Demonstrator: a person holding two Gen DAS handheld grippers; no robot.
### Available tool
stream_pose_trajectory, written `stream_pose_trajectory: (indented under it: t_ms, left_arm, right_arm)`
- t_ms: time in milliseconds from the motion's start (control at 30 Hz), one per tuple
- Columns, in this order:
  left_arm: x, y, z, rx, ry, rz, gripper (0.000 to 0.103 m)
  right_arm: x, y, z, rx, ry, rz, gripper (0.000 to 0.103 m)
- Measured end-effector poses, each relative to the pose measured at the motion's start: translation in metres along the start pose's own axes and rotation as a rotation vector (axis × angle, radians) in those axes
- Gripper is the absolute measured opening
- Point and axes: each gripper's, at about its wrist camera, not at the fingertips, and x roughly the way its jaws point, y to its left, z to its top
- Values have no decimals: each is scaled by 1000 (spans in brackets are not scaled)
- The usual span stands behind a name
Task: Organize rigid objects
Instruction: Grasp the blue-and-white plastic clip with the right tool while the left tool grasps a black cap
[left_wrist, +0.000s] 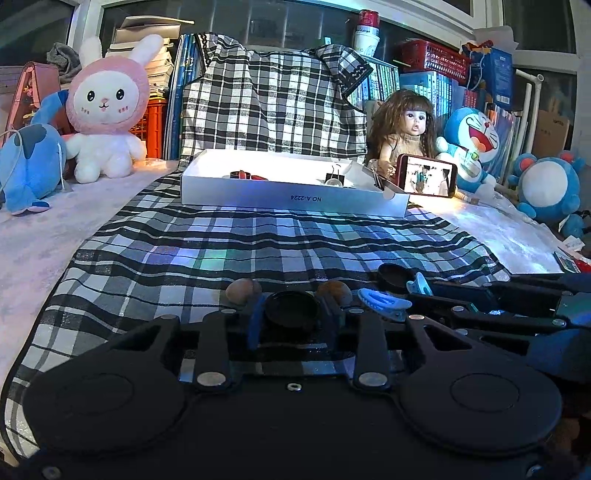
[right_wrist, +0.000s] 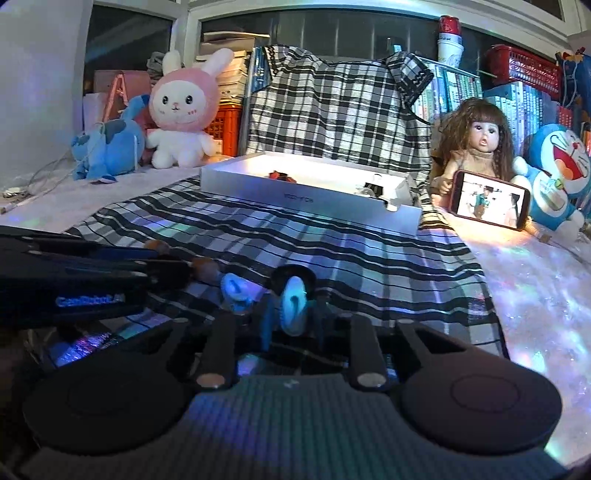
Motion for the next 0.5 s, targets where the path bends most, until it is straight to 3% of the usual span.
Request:
stream_pose_trajectory:
  t_ms: [500]
  left_arm:
    - [11,4,48,12,-34,-26,31]
  right_arm:
    - [0,-19,26,61,-34,-37,20]
